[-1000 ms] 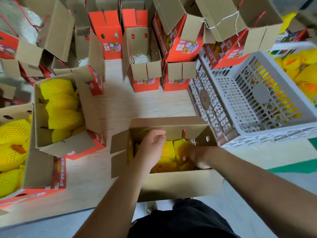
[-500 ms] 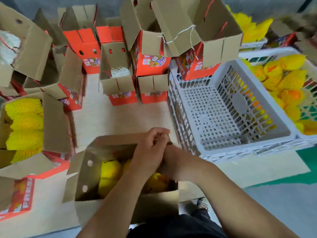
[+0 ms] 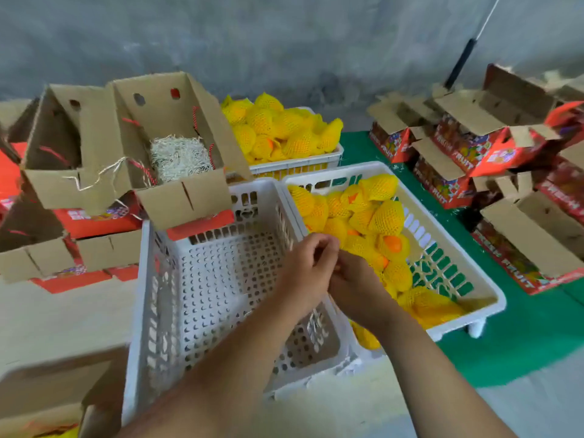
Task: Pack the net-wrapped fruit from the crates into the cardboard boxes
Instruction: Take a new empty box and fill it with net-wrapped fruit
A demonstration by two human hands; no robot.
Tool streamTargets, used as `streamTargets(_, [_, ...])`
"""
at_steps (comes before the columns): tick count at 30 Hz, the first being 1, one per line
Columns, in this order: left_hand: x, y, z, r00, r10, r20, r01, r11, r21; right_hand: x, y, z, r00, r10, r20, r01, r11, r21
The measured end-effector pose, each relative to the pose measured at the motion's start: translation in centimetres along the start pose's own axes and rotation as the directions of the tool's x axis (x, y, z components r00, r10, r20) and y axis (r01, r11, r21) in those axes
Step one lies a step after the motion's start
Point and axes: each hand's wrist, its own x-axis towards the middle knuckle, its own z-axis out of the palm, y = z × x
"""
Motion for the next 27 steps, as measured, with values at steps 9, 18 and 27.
streamTargets(9, [9.8, -3.0, 5.4, 0.99, 0.002, 0.143, -0.062, 0.907, 0.417, 7.9, 8.0, -5.7, 0.966, 0.233, -0.11, -0.245, 0.963, -0.111])
streamTargets(18, [12.8, -5.5, 5.2, 0.987, 0.158, -0.007, -0.079, 0.528, 0.845, 9.9, 12.7, -2.5, 0.957, 0.289, 0.024, -0.28, 0.942, -0.187])
streamTargets(27, [12.8, -5.9, 5.4, 0.956, 0.062, -0.287, 0.206, 0.554, 0.807, 19.0, 11.1, 0.7, 0.983, 0.097, 0.154, -0.013, 0.879, -0.476])
